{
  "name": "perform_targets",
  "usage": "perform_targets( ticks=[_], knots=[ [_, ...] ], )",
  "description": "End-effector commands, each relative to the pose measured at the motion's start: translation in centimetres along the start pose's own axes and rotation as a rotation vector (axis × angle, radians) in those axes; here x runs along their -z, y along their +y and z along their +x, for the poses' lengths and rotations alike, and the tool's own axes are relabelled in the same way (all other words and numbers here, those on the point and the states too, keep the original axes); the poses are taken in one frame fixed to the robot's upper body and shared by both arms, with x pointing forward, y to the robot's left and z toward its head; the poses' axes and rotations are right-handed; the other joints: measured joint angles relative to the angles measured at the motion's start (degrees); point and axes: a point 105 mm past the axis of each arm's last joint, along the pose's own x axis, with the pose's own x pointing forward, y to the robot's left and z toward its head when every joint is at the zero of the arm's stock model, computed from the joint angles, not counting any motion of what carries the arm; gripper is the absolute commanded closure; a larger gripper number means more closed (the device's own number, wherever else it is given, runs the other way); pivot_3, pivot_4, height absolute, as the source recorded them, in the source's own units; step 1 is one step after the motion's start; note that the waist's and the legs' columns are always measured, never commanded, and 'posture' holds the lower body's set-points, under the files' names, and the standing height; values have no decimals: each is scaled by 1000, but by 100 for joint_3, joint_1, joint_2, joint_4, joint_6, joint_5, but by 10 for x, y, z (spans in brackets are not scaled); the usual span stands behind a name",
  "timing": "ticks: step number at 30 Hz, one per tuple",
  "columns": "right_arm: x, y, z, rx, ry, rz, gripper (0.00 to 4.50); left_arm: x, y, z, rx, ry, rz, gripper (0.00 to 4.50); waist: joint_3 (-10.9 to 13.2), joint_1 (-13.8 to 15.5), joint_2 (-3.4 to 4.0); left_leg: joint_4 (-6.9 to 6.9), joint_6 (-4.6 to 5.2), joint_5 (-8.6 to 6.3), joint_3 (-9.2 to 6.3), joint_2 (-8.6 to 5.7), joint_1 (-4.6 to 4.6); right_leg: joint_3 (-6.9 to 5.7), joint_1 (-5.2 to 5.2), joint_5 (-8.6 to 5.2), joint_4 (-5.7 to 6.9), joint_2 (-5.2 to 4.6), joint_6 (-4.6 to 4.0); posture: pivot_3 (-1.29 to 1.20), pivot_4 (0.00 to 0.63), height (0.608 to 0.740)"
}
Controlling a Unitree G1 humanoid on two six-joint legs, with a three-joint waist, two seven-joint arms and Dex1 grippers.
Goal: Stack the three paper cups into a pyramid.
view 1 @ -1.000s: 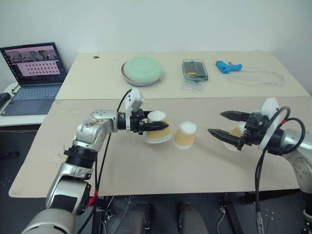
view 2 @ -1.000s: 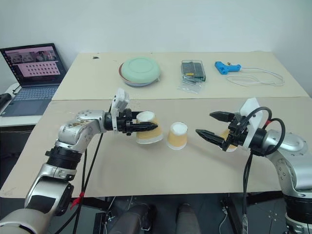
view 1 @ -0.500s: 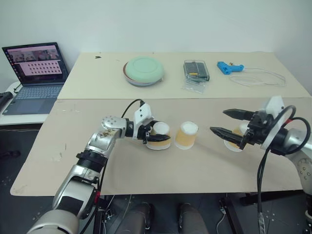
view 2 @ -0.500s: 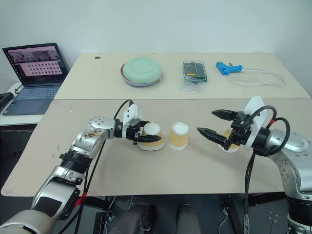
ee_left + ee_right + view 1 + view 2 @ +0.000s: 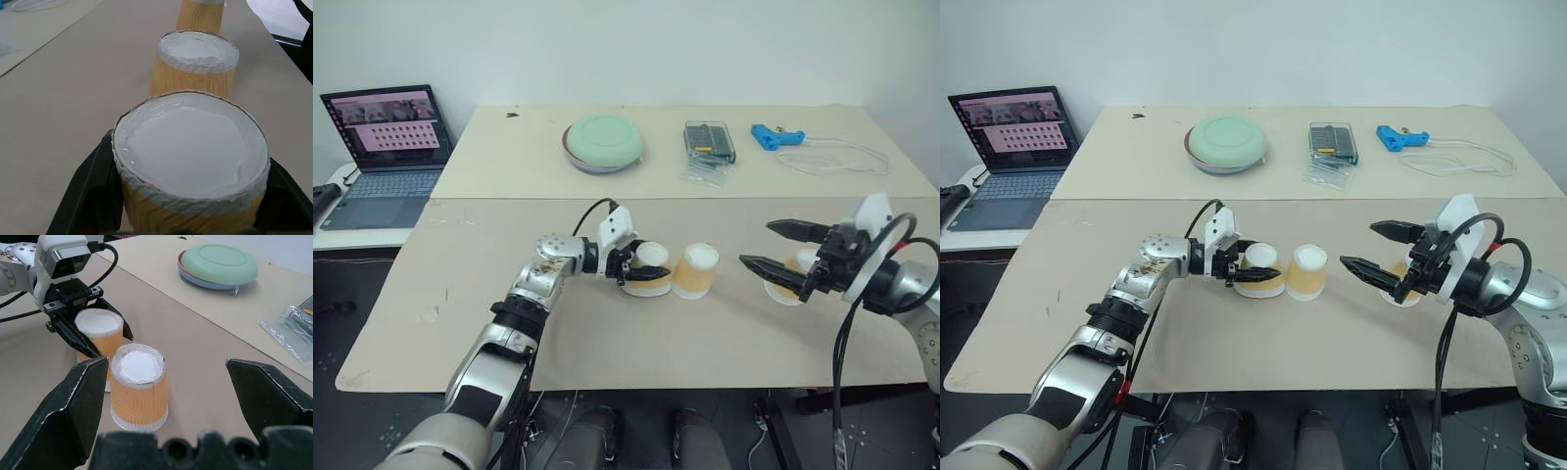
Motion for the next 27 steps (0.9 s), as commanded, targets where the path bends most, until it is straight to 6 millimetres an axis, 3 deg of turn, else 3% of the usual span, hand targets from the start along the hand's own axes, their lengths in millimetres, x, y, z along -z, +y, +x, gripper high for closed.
perform_targets(
  ticks=[1,4,5,17,27],
  knots=[
    [-15,-1,-5,6,-28,-50,0,3,1,3,-8,18,8,1184,0,3,0,0,0,0,0,0,0,0,0,0,-1,0,0,0,150,730],
    [-15,-1,-5,4,-27,-51,0,1,3,3,-14,15,17,214,0,-5,-1,0,0,0,1,0,-3,1,-3,1,0,0,0,0,150,730],
    [-15,-1,-5,3,-27,-51,0,1,4,2,-16,15,20,102,1,-8,-1,0,0,0,0,0,-5,1,-5,1,0,0,0,0,150,730],
    [-13,-1,-2,-6,-28,-46,0,-24,0,-23,15,3,64,102,0,-79,-1,0,1,0,0,0,-9,1,-11,1,2,1,0,0,150,730],
    [-9,-5,1,-2,-20,-43,0,-61,-11,-55,24,-22,97,102,0,-82,0,0,0,0,1,1,-7,3,-13,1,5,4,-1,0,150,730]
  ],
)
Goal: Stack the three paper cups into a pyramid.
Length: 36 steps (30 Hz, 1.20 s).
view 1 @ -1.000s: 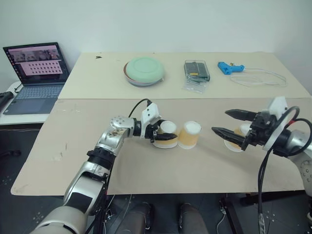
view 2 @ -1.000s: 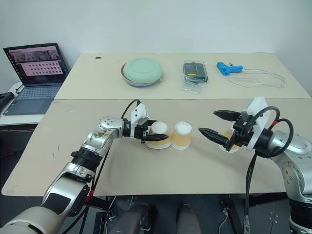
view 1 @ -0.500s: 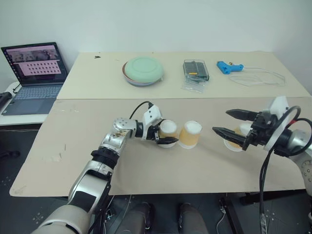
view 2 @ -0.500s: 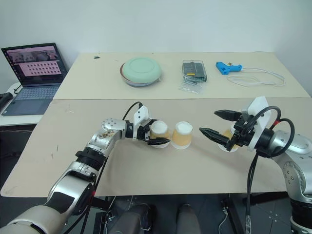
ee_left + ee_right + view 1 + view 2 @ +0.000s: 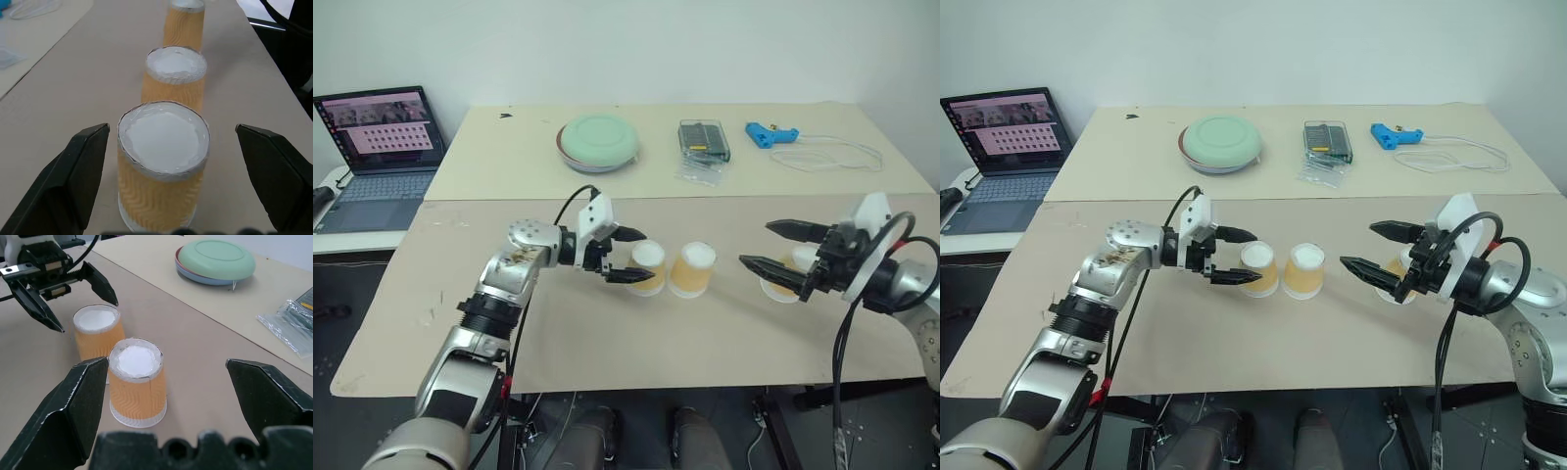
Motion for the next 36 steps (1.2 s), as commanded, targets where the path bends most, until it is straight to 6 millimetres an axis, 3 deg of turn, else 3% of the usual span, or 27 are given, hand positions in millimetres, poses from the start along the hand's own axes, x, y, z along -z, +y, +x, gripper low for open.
perform_targets(
  ticks=[1,8,13,17,23,27,28,31,36],
  knots=[
    [-7,-4,-4,25,-9,-47,0,-31,-2,-12,-6,-69,53,102,0,0,0,0,0,0,0,0,0,-1,0,0,0,0,0,0,150,730],
    [-5,-12,-40,177,36,-54,0,-82,-18,-47,81,-183,-15,102,1,13,1,0,0,0,-1,-1,-3,0,-5,-1,0,1,0,0,150,730],
    [-15,-5,-78,301,41,-48,0,-81,-25,-56,99,-142,-40,102,-1,20,5,-1,-1,0,-2,2,7,2,2,-2,5,4,2,0,150,730],
    [2,9,-104,371,105,31,0,-78,-27,-55,110,-126,-47,102,-1,43,3,-1,-2,0,-3,5,11,1,11,-3,2,6,2,0,150,730],
    [52,19,-105,457,203,161,0,-75,-30,-50,143,-114,-49,102,-3,-10,6,-1,-3,-2,4,6,24,16,24,-30,-5,5,45,0,150,730],
    [77,8,-86,501,242,164,0,-75,-29,-49,146,-109,-51,102,-4,-59,7,-2,-3,-2,15,1,33,36,22,-30,-5,6,46,0,150,730],
    [82,-4,-82,551,242,160,0,-72,-28,-49,138,-99,-47,102,-4,-59,8,-2,-3,-2,16,2,33,37,21,-30,-4,6,46,0,150,730],
    [88,-30,-76,661,235,132,0,-63,-24,-52,108,-72,-42,102,-4,-59,8,-4,-3,-2,16,0,36,39,18,-29,-3,8,44,0,150,730],
    [82,-54,-72,729,200,105,0,-48,-17,-59,33,-30,-36,102,-4,-1,9,-16,-2,-1,17,-2,34,46,3,-2,2,12,-1,0,150,730]
  ],
)
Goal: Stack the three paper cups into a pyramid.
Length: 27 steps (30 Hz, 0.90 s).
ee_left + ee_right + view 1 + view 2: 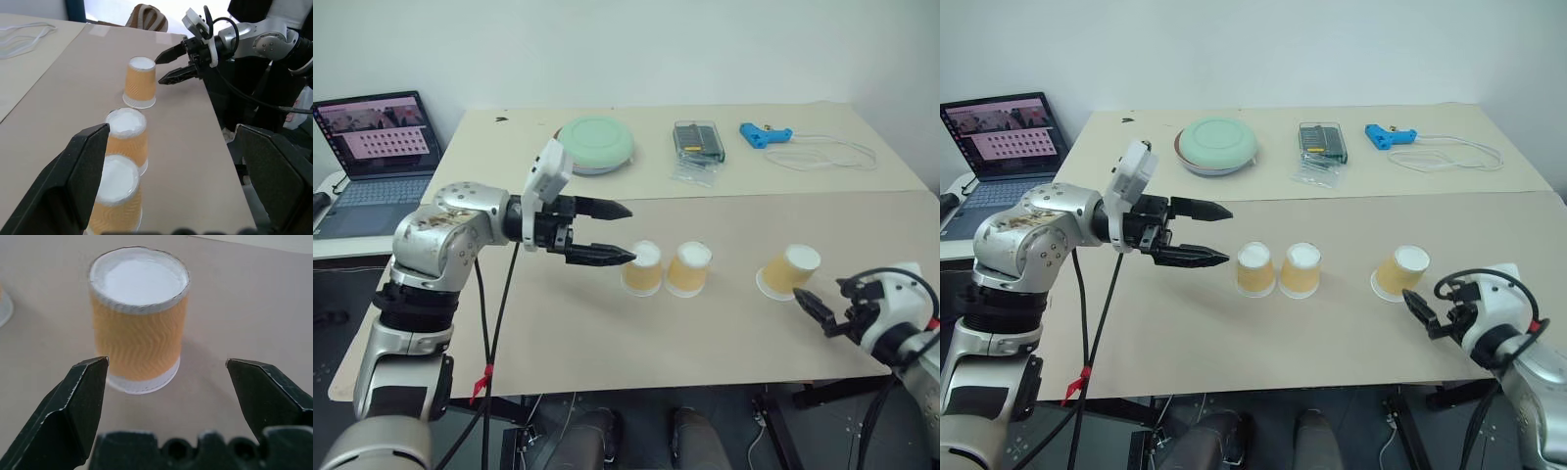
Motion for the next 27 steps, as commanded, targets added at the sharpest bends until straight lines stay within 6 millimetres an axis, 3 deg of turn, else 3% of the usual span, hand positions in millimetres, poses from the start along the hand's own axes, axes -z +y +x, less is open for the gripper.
perform_targets(
  ticks=[1,10,14,27],
  knots=[
    [-17,-9,8,37,-62,-33,0,1,4,-10,-63,18,43,102,0,9,0,0,0,0,-1,2,0,-1,-1,1,-1,4,-1,0,150,730],
    [-24,19,25,-129,-76,-44,0,3,2,-16,-121,25,51,102,0,8,0,1,0,0,-1,2,-1,0,0,0,-2,6,0,0,150,730],
    [-29,11,36,-75,-89,-35,0,2,-2,-14,-124,16,51,102,0,3,0,1,0,0,0,1,-1,0,0,0,-2,5,1,0,150,730],
    [-42,12,70,-56,-145,-19,0,0,-8,-3,-179,-35,48,102,0,-14,0,1,-1,1,1,2,0,2,0,2,-1,8,-2,0,150,730]
  ],
)
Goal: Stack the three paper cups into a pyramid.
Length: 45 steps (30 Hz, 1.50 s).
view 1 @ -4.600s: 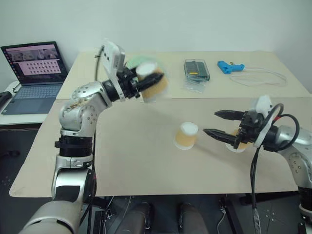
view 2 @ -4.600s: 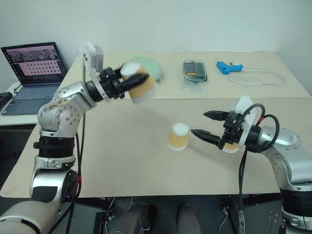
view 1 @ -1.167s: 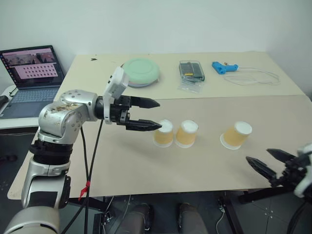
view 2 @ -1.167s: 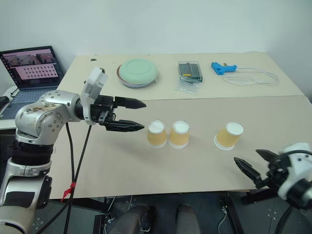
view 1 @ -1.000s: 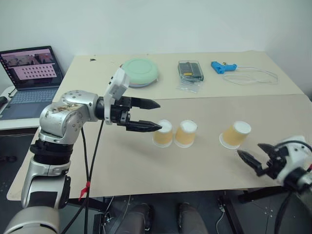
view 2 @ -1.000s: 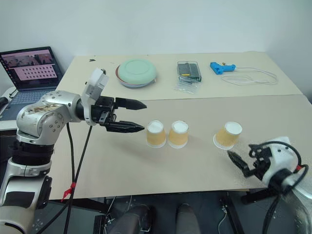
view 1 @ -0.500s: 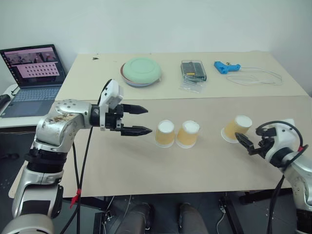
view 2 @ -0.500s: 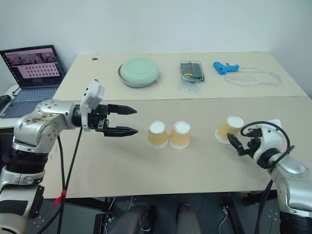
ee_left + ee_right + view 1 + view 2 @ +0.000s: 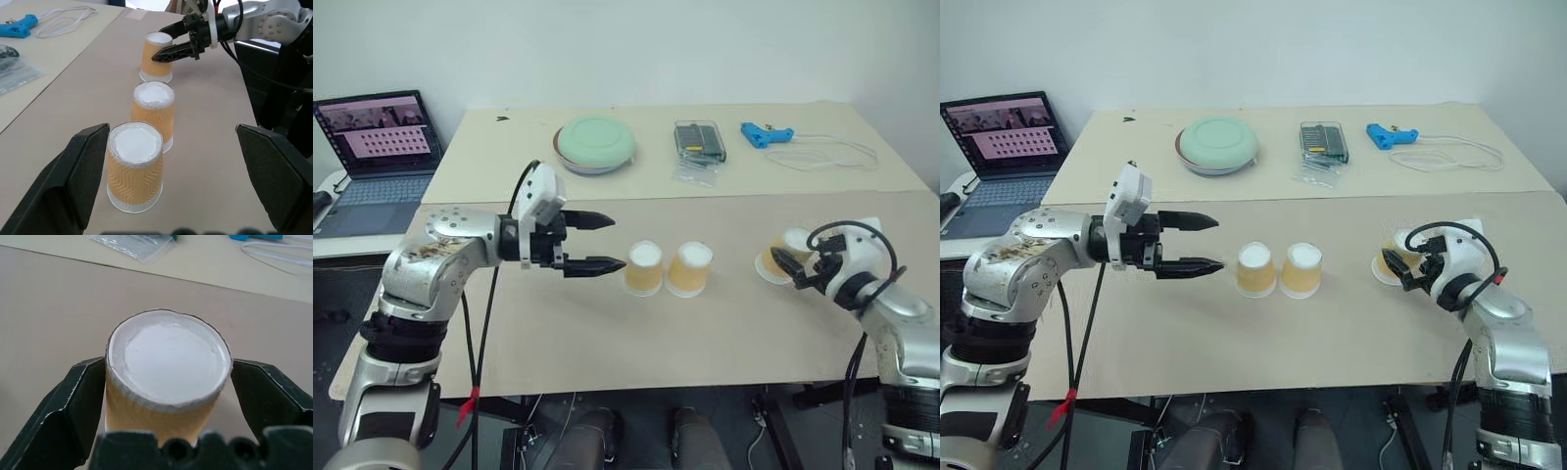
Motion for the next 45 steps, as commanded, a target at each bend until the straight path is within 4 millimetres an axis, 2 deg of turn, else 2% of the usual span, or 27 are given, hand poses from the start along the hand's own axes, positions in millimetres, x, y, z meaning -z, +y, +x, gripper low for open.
perform_targets(
  ticks=[1,11,15,17,19,21,23,26,27,29,31,33,36,38,42,45],
  knots=[
    [-17,-3,6,22,-75,-14,0,-9,-4,0,-17,-33,32,102,0,2,0,0,0,0,0,0,0,0,0,0,0,0,0,0,150,730],
    [-16,-6,12,32,-79,6,0,-6,-6,1,-36,-42,17,102,0,3,0,0,-1,0,0,0,0,1,-1,1,3,2,-1,0,150,730],
    [-17,-6,11,27,-83,1,916,-6,-5,1,-37,-44,16,0,0,1,0,0,-1,0,0,0,0,1,-1,1,3,3,-1,0,150,730],
    [-19,-5,10,28,-89,0,1511,-6,-6,2,-36,-44,14,0,0,-1,0,0,-1,0,1,0,0,2,-1,1,3,3,-1,0,150,730],
    [-24,-5,8,24,-107,0,1511,-5,-6,2,-35,-43,13,0,0,-2,0,0,-1,0,1,0,0,2,-1,1,4,3,-1,0,150,730],
    [-32,-4,6,20,-124,-13,1511,-5,-5,2,-36,-41,13,0,0,-3,0,0,-1,0,1,0,0,2,-2,1,4,3,-1,0,150,730],
    [-48,-1,4,-5,-163,-29,1511,-3,-6,2,-36,-36,13,0,0,-4,0,0,-1,0,1,0,0,2,-2,1,3,3,-1,0,150,730],
    [-86,2,-2,-51,-252,-46,1511,-1,-6,2,-37,-28,13,0,1,-18,2,0,-1,0,1,0,0,4,-2,1,4,3,-1,0,150,730],
    [-104,4,-5,-79,-294,-52,1511,1,-6,1,-42,-21,16,0,4,-28,7,0,-1,0,2,0,0,4,-2,1,4,3,-1,0,150,730],
    [-146,17,-13,-195,-385,-77,1511,3,-6,2,-48,-19,14,0,7,-47,11,0,-1,0,5,0,0,6,-3,1,4,3,-1,0,150,730],
    [-181,43,-21,-386,-460,-124,1511,3,-6,3,-52,-23,11,0,11,-60,18,-1,0,0,8,1,-4,8,-7,1,1,2,0,0,150,730],
    [-201,66,-25,-551,-495,-157,1511,4,-6,3,-55,-25,9,0,10,-96,15,-4,1,0,6,7,-5,5,-8,1,-3,8,-1,0,150,730],
    [-214,92,-27,-752,-505,-168,1511,4,-6,4,-58,-27,6,0,5,-109,-1,-5,4,-2,0,13,-5,-2,-3,1,-9,14,-2,0,150,730],
    [-215,112,-30,-902,-492,-196,1511,4,-7,4,-60,-28,4,0,6,-110,-2,-2,7,-4,-2,6,-8,-1,-4,2,-11,9,-2,0,150,730],
    [-202,141,-27,-1121,-417,-249,1511,5,-9,1,-70,-24,1,0,6,-104,-2,2,7,-4,0,0,-17,-1,-11,3,-9,1,1,0,150,730],
    [-193,148,-21,-1176,-376,-285,1511,6,-10,-1,-74,-19,1,0,7,-100,-2,2,7,-4,-2,1,-19,-2,-15,4,-7,2,0,0,150,730]
  ],
)
